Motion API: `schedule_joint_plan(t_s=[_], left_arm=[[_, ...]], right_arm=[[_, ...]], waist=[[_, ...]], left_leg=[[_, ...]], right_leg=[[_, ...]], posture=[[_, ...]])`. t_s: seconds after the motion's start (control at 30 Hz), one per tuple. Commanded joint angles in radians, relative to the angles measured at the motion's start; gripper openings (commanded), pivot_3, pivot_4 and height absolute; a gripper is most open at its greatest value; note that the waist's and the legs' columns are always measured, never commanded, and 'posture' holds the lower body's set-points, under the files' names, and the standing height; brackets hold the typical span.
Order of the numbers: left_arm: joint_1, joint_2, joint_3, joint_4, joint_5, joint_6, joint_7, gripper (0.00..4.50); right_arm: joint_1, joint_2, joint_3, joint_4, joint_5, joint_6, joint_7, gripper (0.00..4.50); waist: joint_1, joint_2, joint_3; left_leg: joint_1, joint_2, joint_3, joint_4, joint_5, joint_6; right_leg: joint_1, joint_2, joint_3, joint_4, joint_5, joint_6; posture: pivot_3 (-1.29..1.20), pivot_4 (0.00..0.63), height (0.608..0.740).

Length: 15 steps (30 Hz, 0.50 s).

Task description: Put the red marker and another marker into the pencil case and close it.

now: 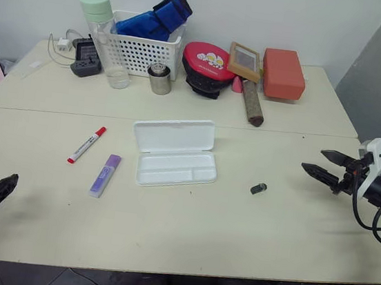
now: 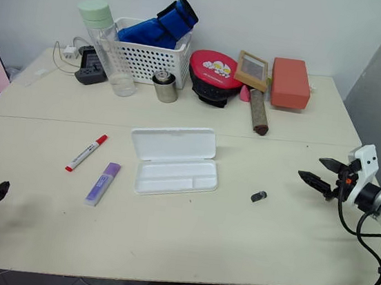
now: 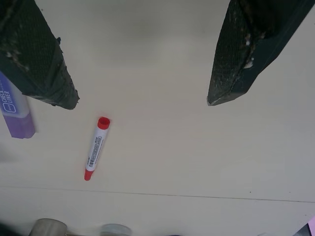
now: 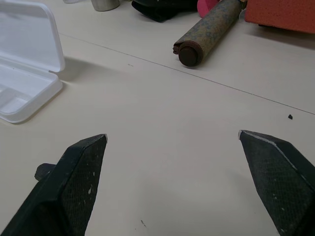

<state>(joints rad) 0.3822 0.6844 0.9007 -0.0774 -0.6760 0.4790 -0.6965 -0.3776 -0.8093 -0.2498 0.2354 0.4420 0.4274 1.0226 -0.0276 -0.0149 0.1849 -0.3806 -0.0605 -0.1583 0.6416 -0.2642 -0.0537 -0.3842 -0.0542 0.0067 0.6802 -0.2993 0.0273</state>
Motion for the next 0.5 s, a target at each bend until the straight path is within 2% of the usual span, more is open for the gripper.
schedule_joint_plan(t_s=[0.03, 0.5], left_arm=[[0.002, 0.006, 0.044, -0.011, -0.019, -0.017, -0.013, 4.45], [-0.021, 0.008, 0.003, -0.012, -0.008, -0.009, 0.011, 4.45]], right_arm=[[-0.025, -0.02, -0.009, -0.018, 0.0, -0.009, 0.007, 4.5], [-0.034, -0.018, -0.003, -0.008, 0.001, -0.017, 0.008, 4.5]], waist=[[0.0, 0.0, 0.0], [0.0, 0.0, 0.0]], left_leg=[[0.0, 0.0, 0.0, 0.0, 0.0, 0.0], [0.0, 0.0, 0.002, 0.0, 0.0, 0.0]], right_leg=[[0.0, 0.0, 0.0, 0.0, 0.0, 0.0], [-0.001, 0.0, 0.002, 0.0, 0.0, 0.0]], posture=[[0.0, 0.15, 0.74], [0.0, 0.15, 0.74]])
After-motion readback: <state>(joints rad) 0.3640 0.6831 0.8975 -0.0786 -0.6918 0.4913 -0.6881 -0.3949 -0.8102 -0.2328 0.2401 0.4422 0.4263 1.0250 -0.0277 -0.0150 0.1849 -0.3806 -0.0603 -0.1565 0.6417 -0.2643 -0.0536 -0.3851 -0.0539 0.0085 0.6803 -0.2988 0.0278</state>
